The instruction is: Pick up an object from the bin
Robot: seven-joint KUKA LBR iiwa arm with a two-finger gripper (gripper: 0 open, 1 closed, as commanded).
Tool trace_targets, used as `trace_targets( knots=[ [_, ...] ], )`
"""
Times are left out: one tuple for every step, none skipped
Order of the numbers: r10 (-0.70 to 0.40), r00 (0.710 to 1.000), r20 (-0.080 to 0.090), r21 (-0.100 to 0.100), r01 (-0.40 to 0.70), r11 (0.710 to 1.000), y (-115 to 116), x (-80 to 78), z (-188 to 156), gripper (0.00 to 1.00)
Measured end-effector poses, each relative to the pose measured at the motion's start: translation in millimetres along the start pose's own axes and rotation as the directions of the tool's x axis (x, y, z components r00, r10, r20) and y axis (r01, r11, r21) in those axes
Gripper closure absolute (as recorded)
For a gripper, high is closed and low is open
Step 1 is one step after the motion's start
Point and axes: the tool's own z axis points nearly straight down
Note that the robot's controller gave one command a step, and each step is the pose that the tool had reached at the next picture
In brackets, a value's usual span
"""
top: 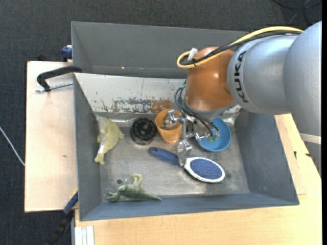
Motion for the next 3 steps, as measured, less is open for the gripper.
trace_targets(
  knots=[
    [-0.072,0.997,0.031,-0.020,0.073,0.997,-27,-7.1,0,0.00],
    [-0.376,0.926,0.022,-0.009,0.376,0.926,75,-16.2,-53,0.00],
    [-0.269,0.963,0.013,-0.013,0.269,0.963,2,11.9,-16,0.00]
  ],
)
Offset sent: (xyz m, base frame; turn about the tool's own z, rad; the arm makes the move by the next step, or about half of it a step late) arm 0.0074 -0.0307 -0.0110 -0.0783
